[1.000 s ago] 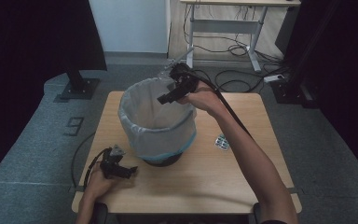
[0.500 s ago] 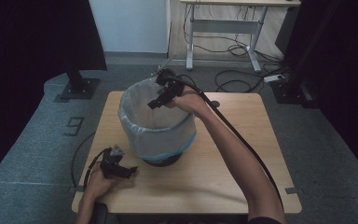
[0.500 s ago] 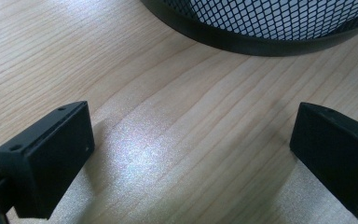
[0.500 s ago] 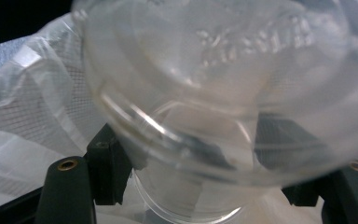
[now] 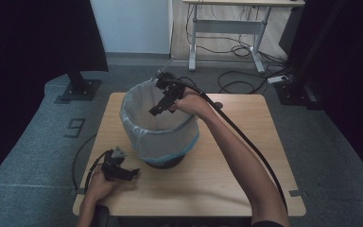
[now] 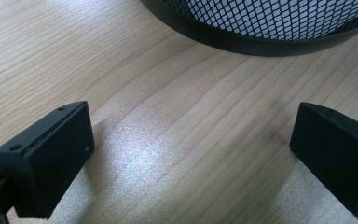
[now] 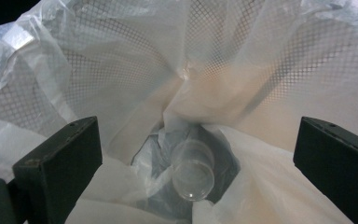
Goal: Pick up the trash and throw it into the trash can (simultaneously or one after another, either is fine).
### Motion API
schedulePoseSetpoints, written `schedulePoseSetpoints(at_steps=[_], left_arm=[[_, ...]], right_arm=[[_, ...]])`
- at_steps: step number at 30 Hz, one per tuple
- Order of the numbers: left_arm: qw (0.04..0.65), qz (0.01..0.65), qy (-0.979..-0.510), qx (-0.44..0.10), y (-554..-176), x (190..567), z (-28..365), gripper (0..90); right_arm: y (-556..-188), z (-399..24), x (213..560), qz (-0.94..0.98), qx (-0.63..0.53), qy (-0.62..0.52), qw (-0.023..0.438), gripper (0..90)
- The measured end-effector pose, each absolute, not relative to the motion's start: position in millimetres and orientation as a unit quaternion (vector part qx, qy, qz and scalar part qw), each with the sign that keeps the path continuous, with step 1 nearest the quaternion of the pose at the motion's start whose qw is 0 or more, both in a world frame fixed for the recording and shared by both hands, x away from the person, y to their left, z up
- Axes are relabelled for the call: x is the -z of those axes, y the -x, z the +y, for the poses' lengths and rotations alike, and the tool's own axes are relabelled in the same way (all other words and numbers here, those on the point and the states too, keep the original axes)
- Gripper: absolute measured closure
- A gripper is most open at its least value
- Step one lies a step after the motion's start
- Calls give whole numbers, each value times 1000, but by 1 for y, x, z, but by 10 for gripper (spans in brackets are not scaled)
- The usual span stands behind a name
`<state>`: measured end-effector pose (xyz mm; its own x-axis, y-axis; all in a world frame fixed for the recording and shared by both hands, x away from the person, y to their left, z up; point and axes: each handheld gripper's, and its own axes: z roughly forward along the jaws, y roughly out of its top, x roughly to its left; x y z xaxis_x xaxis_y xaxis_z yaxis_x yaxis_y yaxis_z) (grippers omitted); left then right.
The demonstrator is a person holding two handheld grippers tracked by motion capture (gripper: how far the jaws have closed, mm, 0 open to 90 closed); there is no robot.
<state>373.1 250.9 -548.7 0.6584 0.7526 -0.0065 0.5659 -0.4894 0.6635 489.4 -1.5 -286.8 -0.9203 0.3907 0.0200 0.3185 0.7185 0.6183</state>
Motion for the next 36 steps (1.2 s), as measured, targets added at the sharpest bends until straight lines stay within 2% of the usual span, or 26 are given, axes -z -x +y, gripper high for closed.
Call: schedulePoseSetpoints(at_steps=[12,36], left_arm=[[324,388,-851,-144,-373,549,251,0],[324,388,-851,-144,-373,549,251,0]], right_arm=[[-479,-21,276,919,-338,-191,74,0],[-473,-94,259,887,-376,-236,128,0]])
